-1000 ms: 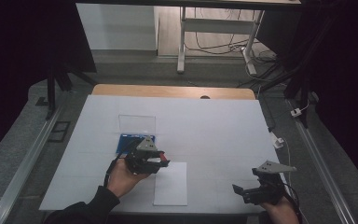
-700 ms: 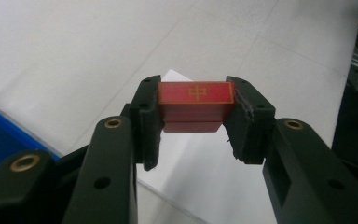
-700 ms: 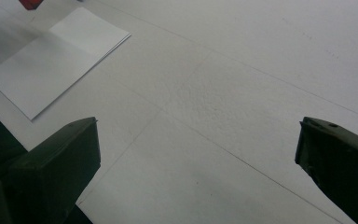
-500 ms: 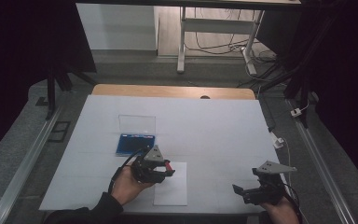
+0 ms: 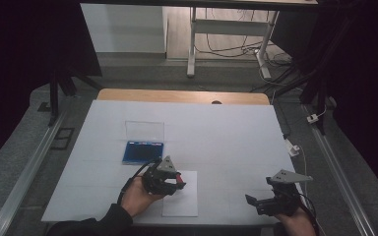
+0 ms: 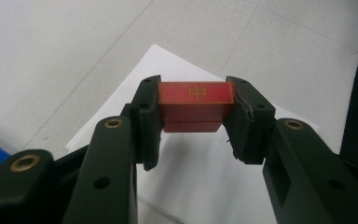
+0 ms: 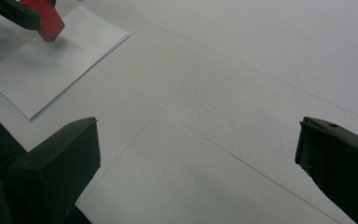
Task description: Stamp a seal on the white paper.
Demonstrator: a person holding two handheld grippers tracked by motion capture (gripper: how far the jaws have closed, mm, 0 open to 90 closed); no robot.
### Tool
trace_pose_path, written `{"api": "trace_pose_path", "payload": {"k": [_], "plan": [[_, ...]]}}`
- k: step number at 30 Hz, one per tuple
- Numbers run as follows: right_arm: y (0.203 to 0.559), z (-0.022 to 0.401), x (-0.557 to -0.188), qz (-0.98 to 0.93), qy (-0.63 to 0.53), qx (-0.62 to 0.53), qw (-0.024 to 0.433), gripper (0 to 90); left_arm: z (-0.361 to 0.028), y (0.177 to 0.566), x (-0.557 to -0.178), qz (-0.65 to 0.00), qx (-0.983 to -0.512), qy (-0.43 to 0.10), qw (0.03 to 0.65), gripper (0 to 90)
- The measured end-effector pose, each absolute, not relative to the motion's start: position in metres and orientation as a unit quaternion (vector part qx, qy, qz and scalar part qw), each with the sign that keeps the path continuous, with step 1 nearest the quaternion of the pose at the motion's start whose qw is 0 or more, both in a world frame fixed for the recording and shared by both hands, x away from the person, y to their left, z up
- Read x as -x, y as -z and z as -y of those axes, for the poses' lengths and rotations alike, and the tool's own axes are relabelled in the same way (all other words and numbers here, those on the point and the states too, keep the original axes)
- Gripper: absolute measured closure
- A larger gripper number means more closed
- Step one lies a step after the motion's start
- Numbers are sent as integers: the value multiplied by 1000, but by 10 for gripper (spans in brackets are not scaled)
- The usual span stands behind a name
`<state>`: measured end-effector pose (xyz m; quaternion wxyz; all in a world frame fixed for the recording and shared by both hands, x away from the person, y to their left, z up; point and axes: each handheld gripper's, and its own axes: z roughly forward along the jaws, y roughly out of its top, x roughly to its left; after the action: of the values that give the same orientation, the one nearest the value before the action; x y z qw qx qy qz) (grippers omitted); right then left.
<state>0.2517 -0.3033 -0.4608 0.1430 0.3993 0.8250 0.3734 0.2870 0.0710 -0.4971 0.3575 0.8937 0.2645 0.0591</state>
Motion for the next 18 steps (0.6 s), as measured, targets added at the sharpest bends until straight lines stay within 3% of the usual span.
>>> {"api": "trace_pose_path", "payload": {"k": [18], "plan": [[461,304,-252,-825,-374,-400,142,0,-63,511,-286,-252,-905,-75,335,583]]}}
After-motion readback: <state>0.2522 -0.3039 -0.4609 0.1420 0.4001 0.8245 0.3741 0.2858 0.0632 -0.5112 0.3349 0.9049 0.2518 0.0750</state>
